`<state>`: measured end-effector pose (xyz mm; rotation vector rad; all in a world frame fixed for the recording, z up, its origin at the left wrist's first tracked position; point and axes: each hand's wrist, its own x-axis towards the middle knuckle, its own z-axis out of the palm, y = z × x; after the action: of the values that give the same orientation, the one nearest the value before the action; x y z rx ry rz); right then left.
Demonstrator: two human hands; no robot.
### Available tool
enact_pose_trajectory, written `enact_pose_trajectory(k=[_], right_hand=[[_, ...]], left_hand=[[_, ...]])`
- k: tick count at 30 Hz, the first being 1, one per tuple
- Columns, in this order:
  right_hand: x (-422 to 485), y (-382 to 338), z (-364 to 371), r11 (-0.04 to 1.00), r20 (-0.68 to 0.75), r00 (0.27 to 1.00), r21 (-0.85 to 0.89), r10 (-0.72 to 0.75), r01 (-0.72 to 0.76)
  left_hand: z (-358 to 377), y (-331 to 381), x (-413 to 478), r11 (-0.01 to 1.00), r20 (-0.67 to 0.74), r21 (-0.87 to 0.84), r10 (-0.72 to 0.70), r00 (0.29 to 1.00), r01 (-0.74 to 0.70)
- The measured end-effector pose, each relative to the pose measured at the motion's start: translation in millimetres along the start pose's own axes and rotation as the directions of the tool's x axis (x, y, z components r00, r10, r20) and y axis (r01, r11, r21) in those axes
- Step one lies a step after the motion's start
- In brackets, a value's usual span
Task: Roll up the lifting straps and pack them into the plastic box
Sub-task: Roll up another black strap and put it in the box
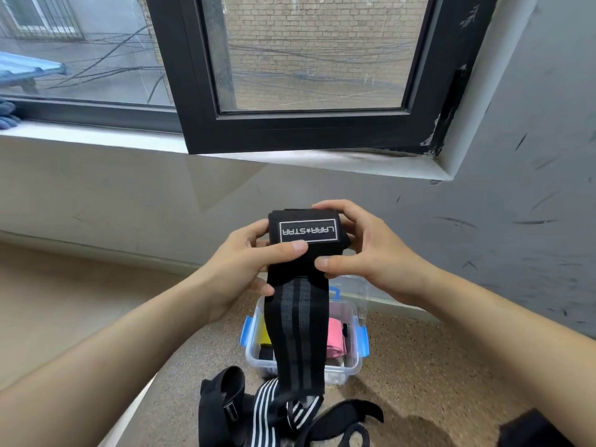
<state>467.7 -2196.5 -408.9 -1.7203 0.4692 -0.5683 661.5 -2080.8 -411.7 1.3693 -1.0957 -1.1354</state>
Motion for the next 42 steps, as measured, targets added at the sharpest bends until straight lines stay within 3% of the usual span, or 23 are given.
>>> enact_pose_trajectory(k=[8,14,17,21,26,35,42], right_hand=[[-3.7,2.6,0.3,0.998,-0.058,0.997,-0.017,-0.053,0.053],[-7.1,8.3,3.9,0.965,-0.060,0.984,-0.216,-0.166,0.149],[-7.0,3.3,3.2,0.987,-0.013,0.997,-0.147,-0.070,0.068],[-7.2,-7.0,-4.7,0.989,0.109,0.983,-0.026,0.150,-0.148],[-5.7,-8.4,0.2,0.962,0.189,0.955,0.103,0.229,-0.251],[-2.7,0.0,2.2,0.955,0.038,0.986,0.245,0.163,-0.168],[-2.2,6.1,0.6,0.969,0.085,0.990,0.210,0.113,-0.128]], left_hand=[[1.4,-0.1,1.0,0.994,0.045,-0.106,0.003,0.999,0.002],[2.7,2.4,3.1,0.989,-0.001,-0.140,-0.046,0.999,0.045],[1.7,3.6,1.1,0.993,-0.022,-0.120,0.005,1.000,-0.007],[4.0,3.4,-1.0,0.994,-0.083,-0.012,0.105,0.991,-0.107],[4.6,-2.3,-0.6,0.984,-0.126,0.012,0.178,0.976,-0.178],[3.7,-2.2,-1.7,0.997,0.030,-0.037,-0.069,0.997,0.070],[1.9,5.3,-3.0,0.982,0.053,-0.079,-0.168,0.984,0.172]])
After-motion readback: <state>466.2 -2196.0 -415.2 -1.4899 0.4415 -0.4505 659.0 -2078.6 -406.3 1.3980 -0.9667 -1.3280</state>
